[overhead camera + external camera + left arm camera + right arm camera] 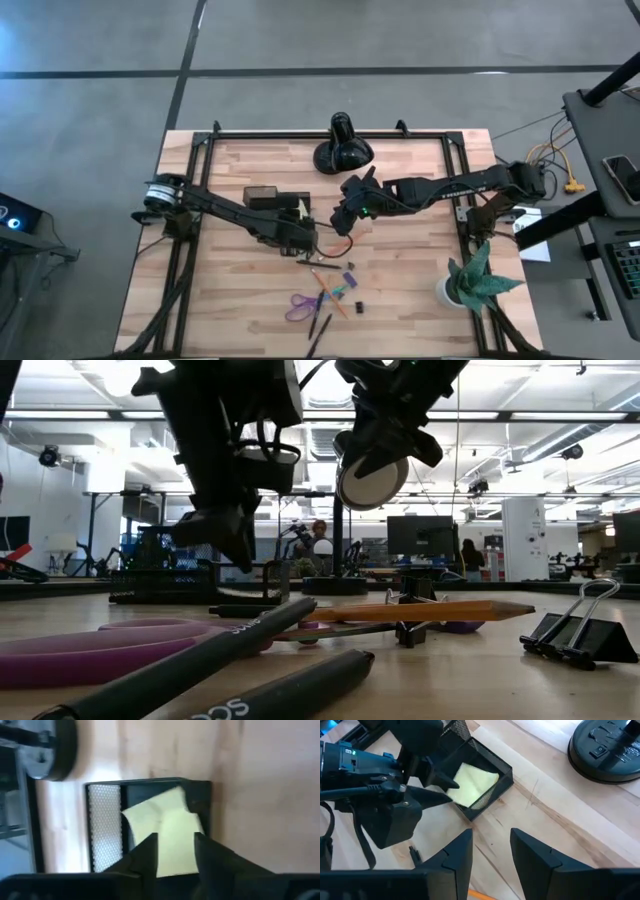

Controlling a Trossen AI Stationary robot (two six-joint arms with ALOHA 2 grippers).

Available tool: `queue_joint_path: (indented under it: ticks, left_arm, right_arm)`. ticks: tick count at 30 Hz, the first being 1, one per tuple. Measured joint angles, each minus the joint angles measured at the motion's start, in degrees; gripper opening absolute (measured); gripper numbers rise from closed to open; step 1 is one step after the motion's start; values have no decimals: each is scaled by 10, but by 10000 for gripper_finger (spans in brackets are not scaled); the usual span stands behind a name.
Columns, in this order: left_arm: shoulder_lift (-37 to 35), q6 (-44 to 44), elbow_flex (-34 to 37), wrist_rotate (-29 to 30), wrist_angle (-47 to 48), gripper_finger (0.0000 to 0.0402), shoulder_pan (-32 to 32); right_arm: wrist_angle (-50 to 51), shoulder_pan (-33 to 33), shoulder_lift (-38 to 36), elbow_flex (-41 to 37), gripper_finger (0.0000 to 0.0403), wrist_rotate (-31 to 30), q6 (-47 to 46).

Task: Pick and place office supplies into organizer
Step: Put the top black binder clip into the black desk organizer

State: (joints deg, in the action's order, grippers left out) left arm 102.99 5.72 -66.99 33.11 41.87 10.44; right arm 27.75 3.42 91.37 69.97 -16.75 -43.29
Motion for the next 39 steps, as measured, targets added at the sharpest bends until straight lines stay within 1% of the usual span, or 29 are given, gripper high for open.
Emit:
queue_joint_path:
  ticks: [4,7,8,10,12,13,16,19,22,24,26,29,31,36,38,39]
  left_arm:
    - [-6,11,-22,-28,43,149,0]
    - [-32,41,-44,-49,83,164,0]
    - [-47,54,-50,-61,91,167,0]
    - [-83,89,-53,-83,97,168,0]
    - [-122,138,-47,-104,96,169,0]
    - [-142,165,-43,-112,97,169,0]
    - [-205,238,-25,-128,97,169,5]
    - [-262,271,-1,-129,89,169,17]
    - [-304,277,26,-129,74,169,33]
    - [-325,288,44,-129,64,169,39]
    - [-342,301,60,-129,62,169,44]
    - [-355,325,81,-129,59,169,48]
    - [-359,340,90,-129,62,169,53]
    - [-357,346,94,-129,53,169,59]
    - [-356,352,94,-130,41,169,61]
    - [-356,358,94,-130,38,169,62]
  right_arm:
    - [8,0,0,0,125,1,0]
    - [9,0,0,0,123,8,6]
    - [13,0,0,0,123,24,15]
    - [42,1,-1,0,123,79,40]
    - [89,9,-2,0,123,126,47]
    - [114,15,-2,-1,123,140,46]
    - [163,43,-3,-17,125,155,48]
    - [148,89,-2,-39,133,153,81]
    - [101,139,7,-51,146,136,150]
    - [78,161,21,-57,157,120,208]
    - [63,170,34,-57,170,107,257]
    - [67,172,59,-53,193,93,322]
    - [74,172,74,-45,208,85,398]
    - [89,172,106,-22,240,52,656]
    - [89,170,117,-15,248,48,724]
    - [88,168,121,-13,252,53,740]
